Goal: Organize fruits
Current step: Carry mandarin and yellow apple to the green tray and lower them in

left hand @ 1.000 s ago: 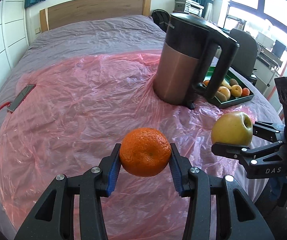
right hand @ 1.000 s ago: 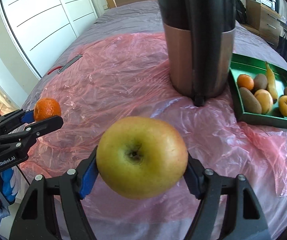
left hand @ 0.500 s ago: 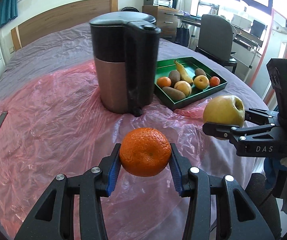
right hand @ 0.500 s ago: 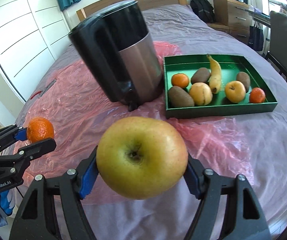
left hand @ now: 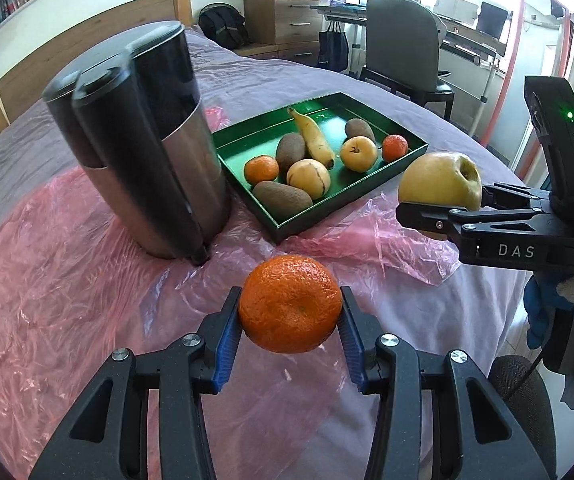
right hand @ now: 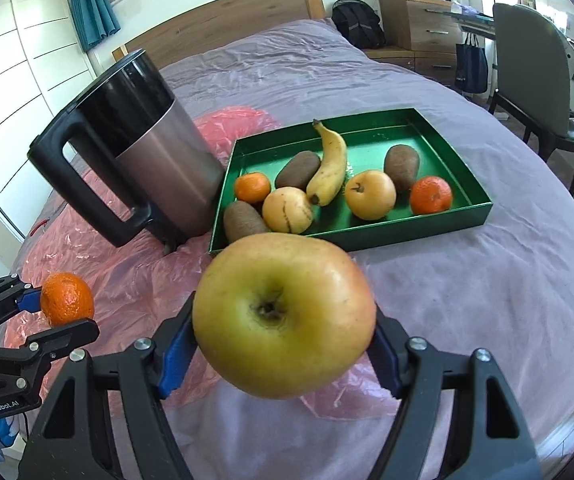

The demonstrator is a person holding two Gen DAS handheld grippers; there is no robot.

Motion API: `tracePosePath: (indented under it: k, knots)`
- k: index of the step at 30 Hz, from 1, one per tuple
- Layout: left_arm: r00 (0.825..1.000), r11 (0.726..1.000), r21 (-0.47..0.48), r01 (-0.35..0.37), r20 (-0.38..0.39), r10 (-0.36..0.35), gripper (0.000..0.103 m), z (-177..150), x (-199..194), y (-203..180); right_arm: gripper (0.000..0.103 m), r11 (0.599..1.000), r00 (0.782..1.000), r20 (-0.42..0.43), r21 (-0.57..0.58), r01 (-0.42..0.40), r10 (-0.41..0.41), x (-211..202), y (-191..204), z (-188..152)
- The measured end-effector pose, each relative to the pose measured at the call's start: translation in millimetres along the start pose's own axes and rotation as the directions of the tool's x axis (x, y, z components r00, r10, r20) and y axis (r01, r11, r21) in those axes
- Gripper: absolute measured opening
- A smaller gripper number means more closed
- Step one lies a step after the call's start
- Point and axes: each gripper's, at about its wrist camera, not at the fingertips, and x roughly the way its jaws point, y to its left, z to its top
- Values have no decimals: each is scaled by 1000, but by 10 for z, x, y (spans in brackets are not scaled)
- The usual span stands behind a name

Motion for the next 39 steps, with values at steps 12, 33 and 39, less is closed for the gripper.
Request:
tracePosePath:
  k: [12,33,39]
  knots:
    - [1000,999,53,8,6,-8,40,698,524,-347,88,999,998,55,0,43,-43,299,-501,526]
    - [995,994,45,-95,5,95,40,1297,1629,-295,88,994,989,95,-3,113,-113,1317,-1044,1231]
    - [994,994,19,-108,19,108,40,1413,1795,-263,88,990,985,113,-36,133,-128,1445,-1054,1400]
